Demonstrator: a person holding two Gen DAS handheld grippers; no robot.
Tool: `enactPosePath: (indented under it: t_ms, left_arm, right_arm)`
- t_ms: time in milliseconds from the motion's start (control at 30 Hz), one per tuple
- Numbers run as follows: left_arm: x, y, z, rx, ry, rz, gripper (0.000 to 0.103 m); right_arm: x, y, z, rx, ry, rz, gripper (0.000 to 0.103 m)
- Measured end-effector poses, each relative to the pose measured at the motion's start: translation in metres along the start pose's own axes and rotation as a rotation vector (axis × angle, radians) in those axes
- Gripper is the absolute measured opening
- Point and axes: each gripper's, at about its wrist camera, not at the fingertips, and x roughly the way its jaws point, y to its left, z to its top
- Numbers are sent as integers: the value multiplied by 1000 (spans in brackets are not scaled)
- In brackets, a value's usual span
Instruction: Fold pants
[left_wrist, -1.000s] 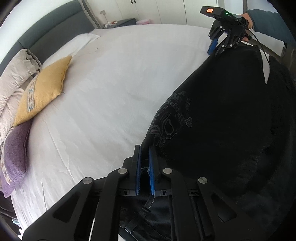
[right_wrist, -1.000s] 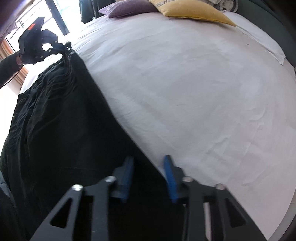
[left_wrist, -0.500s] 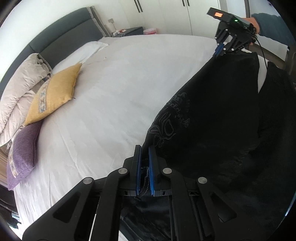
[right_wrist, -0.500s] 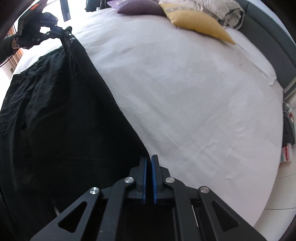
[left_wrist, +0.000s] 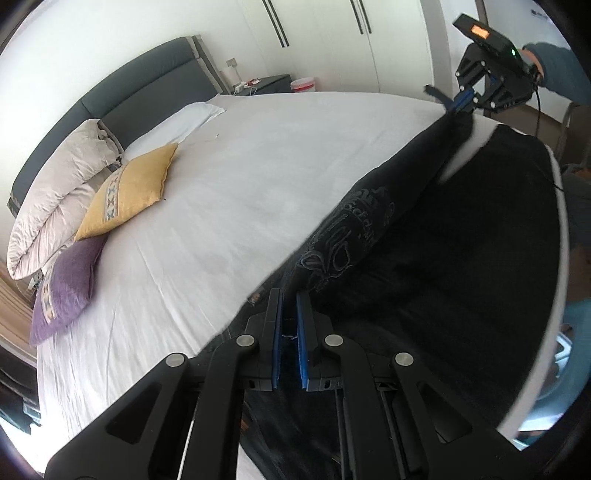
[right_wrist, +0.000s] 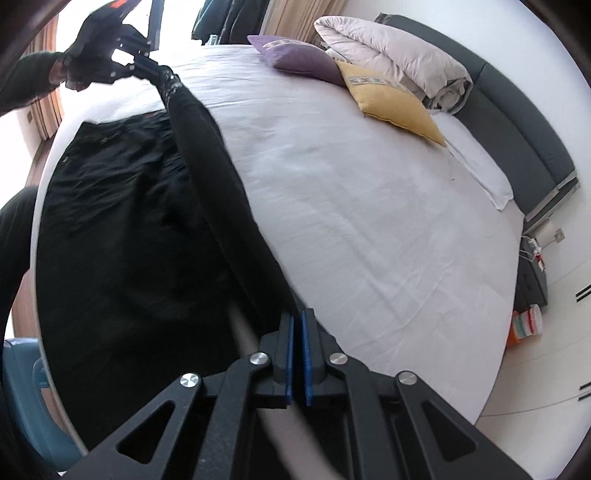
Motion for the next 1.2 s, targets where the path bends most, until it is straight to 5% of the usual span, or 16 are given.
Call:
enactPosePath:
  t_ms: [333, 667, 800, 1200]
  left_arm:
    - [-43, -103, -88, -40, 45, 3, 6]
    - [-63, -127, -162, -210, 33, 53, 4]
    - [-73, -128, -167, -224, -4, 86, 4]
    - [-57, -158, -153, 47, 65, 245, 5]
  right_arm:
    - [-9, 92, -31, 23, 44, -45, 5]
    - [-15, 140, -31, 23, 70, -72, 5]
    - [-18, 152, -24, 27, 57, -75, 5]
    - [-42, 115, -16, 182, -16, -68, 5]
